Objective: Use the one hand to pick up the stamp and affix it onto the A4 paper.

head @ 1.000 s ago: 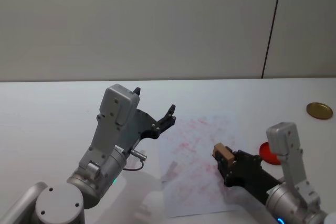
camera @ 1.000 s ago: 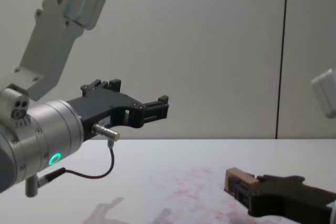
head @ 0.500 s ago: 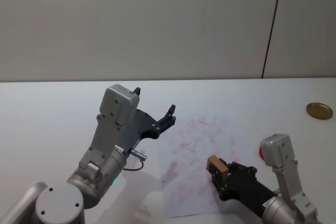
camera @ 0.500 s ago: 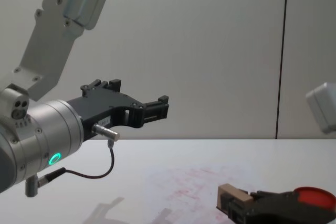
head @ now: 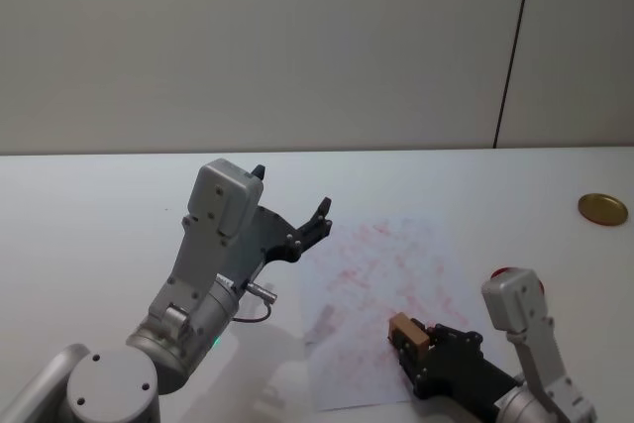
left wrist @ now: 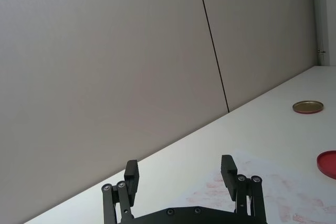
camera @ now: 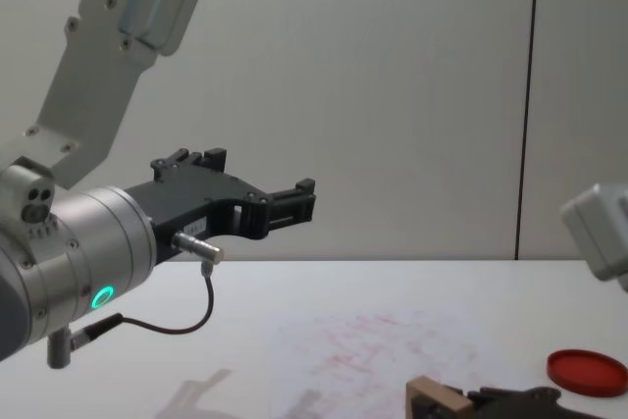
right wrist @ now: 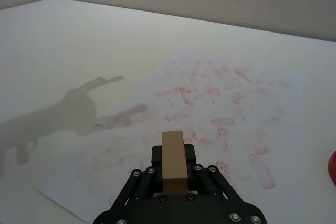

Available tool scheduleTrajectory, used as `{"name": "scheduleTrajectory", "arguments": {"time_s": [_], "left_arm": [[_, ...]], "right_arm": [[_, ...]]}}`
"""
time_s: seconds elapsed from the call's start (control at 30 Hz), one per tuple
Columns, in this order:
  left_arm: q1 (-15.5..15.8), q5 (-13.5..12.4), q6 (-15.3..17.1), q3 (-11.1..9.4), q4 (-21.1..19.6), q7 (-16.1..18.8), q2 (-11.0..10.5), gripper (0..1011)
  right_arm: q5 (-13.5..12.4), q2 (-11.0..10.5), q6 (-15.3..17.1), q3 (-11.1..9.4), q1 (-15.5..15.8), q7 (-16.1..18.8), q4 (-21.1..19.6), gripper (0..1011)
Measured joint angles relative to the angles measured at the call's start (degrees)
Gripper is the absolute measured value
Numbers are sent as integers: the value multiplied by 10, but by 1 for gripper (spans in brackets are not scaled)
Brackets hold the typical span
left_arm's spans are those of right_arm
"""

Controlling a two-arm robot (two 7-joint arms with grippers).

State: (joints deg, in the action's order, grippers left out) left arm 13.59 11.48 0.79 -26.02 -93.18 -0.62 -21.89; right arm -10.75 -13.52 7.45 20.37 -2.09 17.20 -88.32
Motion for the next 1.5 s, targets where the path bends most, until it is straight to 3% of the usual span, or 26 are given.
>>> {"name": "scheduleTrajectory", "arguments": {"time_s": [0.87,1.5], "left_arm": [[0,0,0,0,0,0,0,993],[0,0,0,0,0,0,0,993]], "right_arm": [[8,-6,23,-4,-5,12,5,221],[-49,-13,-27,-29,-12,-15,-43,220]]}}
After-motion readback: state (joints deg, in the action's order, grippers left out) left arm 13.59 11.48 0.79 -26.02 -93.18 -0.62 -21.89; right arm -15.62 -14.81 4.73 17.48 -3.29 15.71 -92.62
